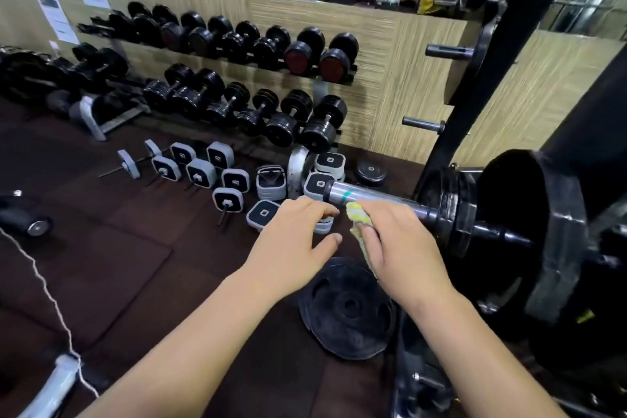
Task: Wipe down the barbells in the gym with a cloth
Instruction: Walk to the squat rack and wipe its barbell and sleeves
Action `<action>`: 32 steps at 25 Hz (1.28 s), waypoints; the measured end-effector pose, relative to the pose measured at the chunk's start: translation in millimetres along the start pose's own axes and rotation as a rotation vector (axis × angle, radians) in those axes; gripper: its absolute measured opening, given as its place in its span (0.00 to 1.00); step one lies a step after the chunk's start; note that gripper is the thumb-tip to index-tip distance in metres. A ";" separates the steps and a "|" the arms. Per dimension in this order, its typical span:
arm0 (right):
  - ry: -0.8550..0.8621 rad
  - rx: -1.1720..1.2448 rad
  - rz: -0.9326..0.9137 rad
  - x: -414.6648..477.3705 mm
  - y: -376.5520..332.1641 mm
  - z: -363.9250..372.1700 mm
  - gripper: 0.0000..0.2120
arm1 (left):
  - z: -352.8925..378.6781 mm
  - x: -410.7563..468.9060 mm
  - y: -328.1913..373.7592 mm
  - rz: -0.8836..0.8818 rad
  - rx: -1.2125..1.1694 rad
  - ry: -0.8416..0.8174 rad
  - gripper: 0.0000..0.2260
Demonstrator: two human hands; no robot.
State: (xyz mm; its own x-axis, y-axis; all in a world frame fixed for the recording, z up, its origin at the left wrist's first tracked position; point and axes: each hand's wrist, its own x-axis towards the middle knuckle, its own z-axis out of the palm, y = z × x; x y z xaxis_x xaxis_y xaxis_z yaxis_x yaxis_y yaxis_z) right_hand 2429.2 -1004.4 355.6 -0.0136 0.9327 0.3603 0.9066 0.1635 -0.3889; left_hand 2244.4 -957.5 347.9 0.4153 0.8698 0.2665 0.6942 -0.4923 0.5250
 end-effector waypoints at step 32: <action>-0.082 -0.384 0.579 105.2 6.9 43.5 0.25 | 6.3 184.9 -129.5 0.583 -0.169 -0.498 0.32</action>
State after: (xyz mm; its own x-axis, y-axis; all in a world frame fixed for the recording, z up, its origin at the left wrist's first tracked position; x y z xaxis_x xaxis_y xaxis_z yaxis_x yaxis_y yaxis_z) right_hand 2415.6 -891.2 354.0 0.4989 0.8591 0.1142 0.8622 -0.4787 -0.1659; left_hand 2235.0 -733.2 324.1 0.9277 0.3355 0.1639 0.2008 -0.8184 0.5385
